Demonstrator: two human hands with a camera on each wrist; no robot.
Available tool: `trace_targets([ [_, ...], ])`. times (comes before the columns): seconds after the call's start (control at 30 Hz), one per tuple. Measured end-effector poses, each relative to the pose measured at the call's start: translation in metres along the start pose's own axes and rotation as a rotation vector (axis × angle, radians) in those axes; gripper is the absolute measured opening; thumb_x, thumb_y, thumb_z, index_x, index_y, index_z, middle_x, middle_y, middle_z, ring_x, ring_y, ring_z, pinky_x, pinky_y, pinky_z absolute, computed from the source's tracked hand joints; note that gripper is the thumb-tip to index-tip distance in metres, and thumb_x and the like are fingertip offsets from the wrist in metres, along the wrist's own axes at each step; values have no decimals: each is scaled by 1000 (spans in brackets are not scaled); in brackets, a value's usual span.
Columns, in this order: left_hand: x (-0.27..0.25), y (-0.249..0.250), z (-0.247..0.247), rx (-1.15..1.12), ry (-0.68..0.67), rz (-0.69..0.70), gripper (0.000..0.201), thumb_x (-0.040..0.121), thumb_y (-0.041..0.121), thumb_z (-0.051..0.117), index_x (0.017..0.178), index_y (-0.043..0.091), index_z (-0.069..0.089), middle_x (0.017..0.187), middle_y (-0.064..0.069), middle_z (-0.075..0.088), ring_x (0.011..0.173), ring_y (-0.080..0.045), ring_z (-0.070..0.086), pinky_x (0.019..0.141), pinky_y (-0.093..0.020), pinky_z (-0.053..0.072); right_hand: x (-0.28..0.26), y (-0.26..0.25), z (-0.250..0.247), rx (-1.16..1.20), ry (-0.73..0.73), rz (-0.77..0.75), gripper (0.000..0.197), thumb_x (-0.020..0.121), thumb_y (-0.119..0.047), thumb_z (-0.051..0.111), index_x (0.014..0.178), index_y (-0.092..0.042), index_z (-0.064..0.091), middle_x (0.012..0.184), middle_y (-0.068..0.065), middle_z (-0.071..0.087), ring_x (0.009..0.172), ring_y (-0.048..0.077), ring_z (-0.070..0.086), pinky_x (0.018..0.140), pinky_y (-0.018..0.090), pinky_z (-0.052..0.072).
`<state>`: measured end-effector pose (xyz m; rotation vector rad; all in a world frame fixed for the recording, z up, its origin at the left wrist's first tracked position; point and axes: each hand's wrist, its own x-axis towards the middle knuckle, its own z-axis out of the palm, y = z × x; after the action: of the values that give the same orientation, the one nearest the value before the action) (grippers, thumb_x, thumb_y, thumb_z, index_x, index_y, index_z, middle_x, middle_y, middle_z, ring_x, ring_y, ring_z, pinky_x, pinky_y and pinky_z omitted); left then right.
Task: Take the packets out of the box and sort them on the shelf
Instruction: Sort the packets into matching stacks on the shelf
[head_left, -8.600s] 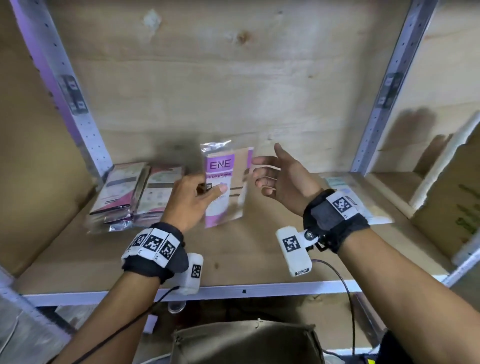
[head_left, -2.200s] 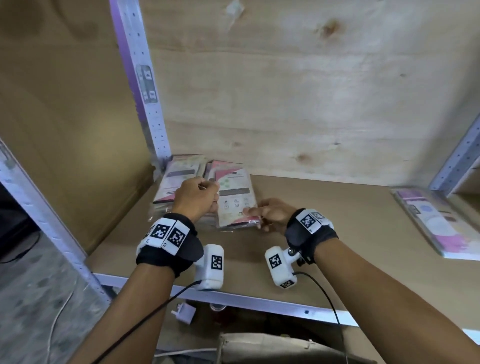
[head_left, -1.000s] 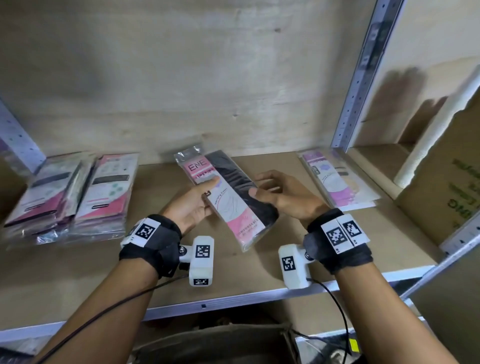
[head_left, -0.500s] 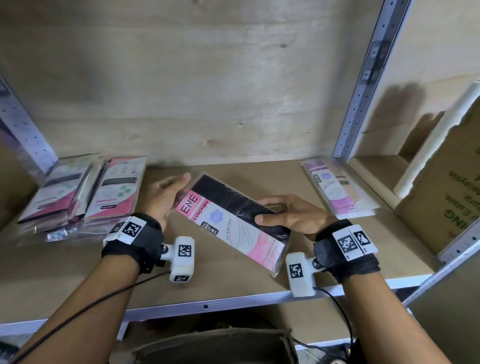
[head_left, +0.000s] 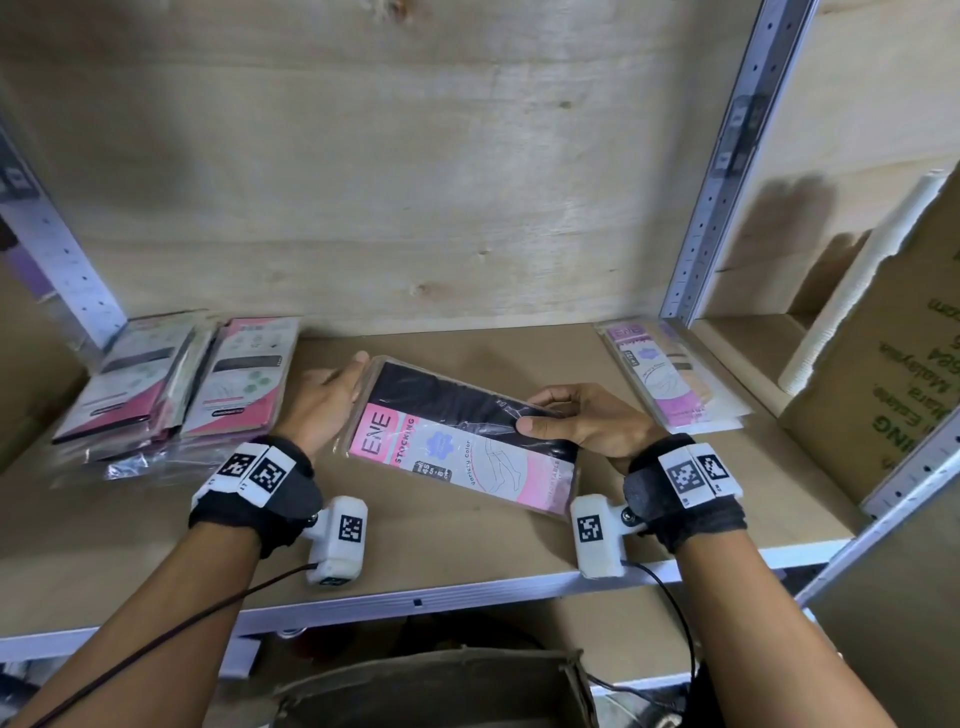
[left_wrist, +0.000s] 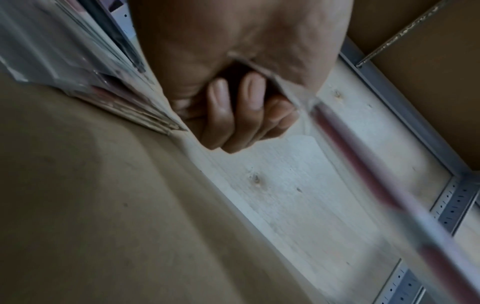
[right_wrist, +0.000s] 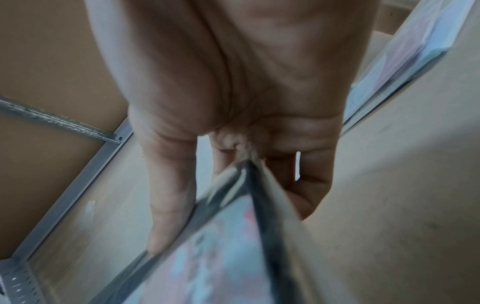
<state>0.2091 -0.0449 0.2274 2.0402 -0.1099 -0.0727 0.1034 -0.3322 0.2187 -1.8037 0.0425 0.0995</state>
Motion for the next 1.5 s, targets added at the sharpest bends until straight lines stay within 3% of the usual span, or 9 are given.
trace_targets([
  [0.1, -4, -1, -1, -17, -57, -29, 62, 98, 63, 39, 64, 15, 61, 49, -1, 65, 43, -12, 63, 54, -25, 41, -3, 0, -1, 48, 21, 0, 23, 80, -8, 78, 101, -5, 71, 104, 22, 73, 90, 26, 68, 91, 36, 51],
  [0.23, -6, 0, -4, -258, -120, -70, 60, 94, 62, 48, 95, 8, 74, 86, -20, 76, 68, -29, 73, 69, -34, 53, -7, -1, -4, 100, 20, -20, 17, 84, -3, 73, 100, -8, 70, 98, 15, 72, 86, 21, 68, 83, 24, 54],
  [0.4, -10, 4, -7, -378, -174, -104, 64, 93, 59, 54, 110, -1, 70, 97, -29, 70, 77, -31, 69, 63, -31, 53, -10, -3, -4, 91, -9, -65, 18, 87, -2, 68, 105, -6, 69, 101, 13, 73, 89, 18, 68, 83, 22, 54],
  [0.7, -15, 7, -14, -537, -231, -45, 47, 98, 47, 51, 67, 28, 80, 66, -1, 75, 57, -11, 72, 47, -14, 51, -15, -7, -7, 111, -110, -127, 23, 93, 0, 58, 110, -11, 69, 98, 6, 76, 89, 16, 71, 82, 26, 57],
  [0.87, -9, 3, -15, -742, -181, -213, 45, 96, 55, 50, 76, 17, 63, 51, 3, 59, 39, -11, 58, 39, -16, 45, -16, -8, -5, 146, -72, -117, 23, 93, 4, 57, 112, -3, 66, 97, 9, 75, 86, 17, 71, 77, 27, 57],
  [0.97, -3, -4, -17, -896, -150, -279, 52, 95, 64, 43, 93, 17, 63, 70, -1, 62, 48, -10, 55, 42, -18, 44, -17, -10, -5, 253, -26, -105, 22, 92, 4, 58, 113, 1, 65, 97, 12, 74, 82, 20, 71, 73, 28, 55],
  [1.1, -10, 0, -1, -862, -250, -302, 75, 92, 72, 36, 112, 5, 64, 92, -13, 75, 69, -20, 71, 56, -25, 58, -14, -10, 5, 389, 69, -60, 23, 88, 0, 66, 111, -2, 65, 83, 5, 72, 58, 11, 61, 57, 22, 52],
  [1.27, -29, 4, 32, -493, -507, -215, 66, 82, 64, 62, 126, 14, 61, 116, -14, 73, 101, -30, 73, 78, -35, 61, -5, -4, 26, 483, 115, 20, 21, 84, 3, 70, 96, -11, 61, 74, 3, 60, 50, 8, 45, 49, 23, 50],
  [1.5, -34, -9, 39, -329, -609, -107, 71, 60, 34, 90, 122, 13, 63, 110, -8, 76, 96, -24, 75, 72, -29, 60, -2, 5, 31, 364, 105, 105, 22, 79, 4, 74, 89, -8, 59, 81, 12, 66, 56, 15, 59, 52, 29, 51],
])
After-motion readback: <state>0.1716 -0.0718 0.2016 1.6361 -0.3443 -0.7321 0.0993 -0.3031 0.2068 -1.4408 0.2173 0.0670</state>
